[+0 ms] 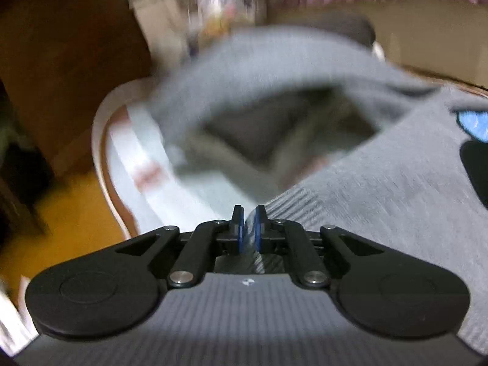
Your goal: Fold clothes
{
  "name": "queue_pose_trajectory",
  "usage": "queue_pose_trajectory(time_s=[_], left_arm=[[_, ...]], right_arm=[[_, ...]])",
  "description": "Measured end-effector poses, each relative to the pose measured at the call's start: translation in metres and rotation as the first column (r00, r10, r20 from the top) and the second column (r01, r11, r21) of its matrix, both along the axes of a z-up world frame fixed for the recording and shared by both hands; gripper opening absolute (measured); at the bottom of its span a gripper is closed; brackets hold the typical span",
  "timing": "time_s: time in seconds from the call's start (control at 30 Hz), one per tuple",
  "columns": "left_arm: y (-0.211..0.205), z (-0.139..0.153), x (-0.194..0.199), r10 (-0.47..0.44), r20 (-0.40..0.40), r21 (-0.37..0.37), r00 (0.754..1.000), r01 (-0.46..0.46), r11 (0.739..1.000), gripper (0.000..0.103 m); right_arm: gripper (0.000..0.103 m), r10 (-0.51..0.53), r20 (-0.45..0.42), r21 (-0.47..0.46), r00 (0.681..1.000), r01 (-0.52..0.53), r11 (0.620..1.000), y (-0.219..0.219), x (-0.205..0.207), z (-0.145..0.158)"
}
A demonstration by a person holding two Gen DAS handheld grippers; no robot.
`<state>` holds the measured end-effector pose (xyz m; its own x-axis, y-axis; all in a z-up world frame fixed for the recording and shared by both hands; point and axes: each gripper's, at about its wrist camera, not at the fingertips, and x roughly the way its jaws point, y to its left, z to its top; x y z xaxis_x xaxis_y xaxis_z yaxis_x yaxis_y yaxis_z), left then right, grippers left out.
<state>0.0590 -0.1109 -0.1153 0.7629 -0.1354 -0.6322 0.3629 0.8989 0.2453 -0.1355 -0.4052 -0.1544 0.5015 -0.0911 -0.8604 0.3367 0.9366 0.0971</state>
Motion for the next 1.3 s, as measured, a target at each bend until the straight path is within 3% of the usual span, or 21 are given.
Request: queue_pose_trajectory(time_s=[0.07,0.1,0.2,0.27,0.33,0.4,0.47,0.5,0.57,0.73,0.8,0.83,0.9,0.93,1.07,1.17,1.3], left_arm=[[0.003,-0.009,-0.014,-0.005,-0.057,-0.031,0.998,0.004,1.000,0.010],[0.006,-0.007,-0.027,-0.020,-0.051,-0.032,0.999,0.018,0.999,0.013],[0.021,0.009,-0.072,-0.083,-0.032,-0.077,0.996,0.080,0.994,0.037],[0.032,0.027,-0.104,-0.191,-0.022,-0.151,0.981,0.186,0.971,0.040],[0.034,0.040,-0.135,-0.350,-0.003,-0.190,0.937,0.343,0.920,0.040],[0.028,0.045,-0.161,-0.506,-0.012,-0.209,0.863,0.492,0.845,0.040],[0.014,0.043,-0.178,-0.590,-0.047,-0.181,0.806,0.574,0.799,0.041],[0.006,0.039,-0.185,-0.603,-0.053,-0.146,0.796,0.591,0.793,0.042],[-0.008,0.027,-0.192,-0.604,-0.070,-0.095,0.794,0.598,0.796,0.048],[-0.033,-0.008,-0.186,-0.560,-0.104,0.052,0.822,0.566,0.822,0.055],[-0.039,-0.015,-0.182,-0.558,-0.090,0.119,0.825,0.565,0.817,0.055],[-0.040,-0.015,-0.179,-0.555,-0.082,0.142,0.828,0.561,0.815,0.048],[-0.039,-0.006,-0.164,-0.545,-0.061,0.145,0.836,0.548,0.824,0.018],[-0.038,-0.002,-0.157,-0.540,-0.051,0.147,0.840,0.542,0.828,0.014],[-0.036,0.017,-0.128,-0.520,-0.010,0.153,0.854,0.515,0.844,0.012],[-0.035,0.030,-0.106,-0.503,0.021,0.157,0.864,0.494,0.855,0.012],[-0.038,0.029,-0.081,-0.445,0.028,0.112,0.895,0.439,0.891,0.013]], right_arm=[[0.057,0.019,0.025,-0.069,1.000,-0.017,0.997,0.003,0.001,0.001],[0.057,0.028,0.048,-0.042,0.998,-0.026,0.999,0.002,0.001,0.002],[0.056,0.019,0.152,0.087,0.988,-0.032,0.996,-0.006,0.001,0.005],[0.055,-0.015,0.240,0.184,0.971,-0.030,0.982,-0.015,0.003,0.010],[0.055,-0.024,0.296,0.215,0.955,-0.043,0.976,-0.023,0.007,0.013],[0.055,-0.002,0.331,0.190,0.944,-0.064,0.980,-0.020,0.018,0.015],[0.055,-0.012,0.352,0.212,0.936,-0.067,0.975,-0.023,0.031,0.015],[0.055,-0.025,0.362,0.234,0.932,-0.065,0.970,-0.026,0.037,0.014],[0.055,-0.064,0.374,0.293,0.925,-0.052,0.955,-0.031,0.037,0.014],[0.055,-0.123,0.385,0.385,0.915,-0.039,0.922,-0.042,0.036,0.012],[0.055,-0.138,0.379,0.405,0.915,-0.030,0.914,-0.046,0.036,0.012],[0.055,-0.144,0.376,0.413,0.915,-0.026,0.910,-0.047,0.036,0.011],[0.055,-0.158,0.364,0.431,0.918,-0.016,0.902,-0.051,0.036,0.012],[0.055,-0.164,0.354,0.441,0.921,-0.009,0.897,-0.053,0.037,0.011],[0.056,-0.242,0.255,0.519,0.936,0.079,0.851,-0.065,0.039,0.005],[0.062,-0.316,0.146,0.586,0.937,0.176,0.791,-0.078,0.035,-0.005],[0.066,-0.398,0.070,0.593,0.914,0.283,0.754,-0.090,0.019,-0.009]])
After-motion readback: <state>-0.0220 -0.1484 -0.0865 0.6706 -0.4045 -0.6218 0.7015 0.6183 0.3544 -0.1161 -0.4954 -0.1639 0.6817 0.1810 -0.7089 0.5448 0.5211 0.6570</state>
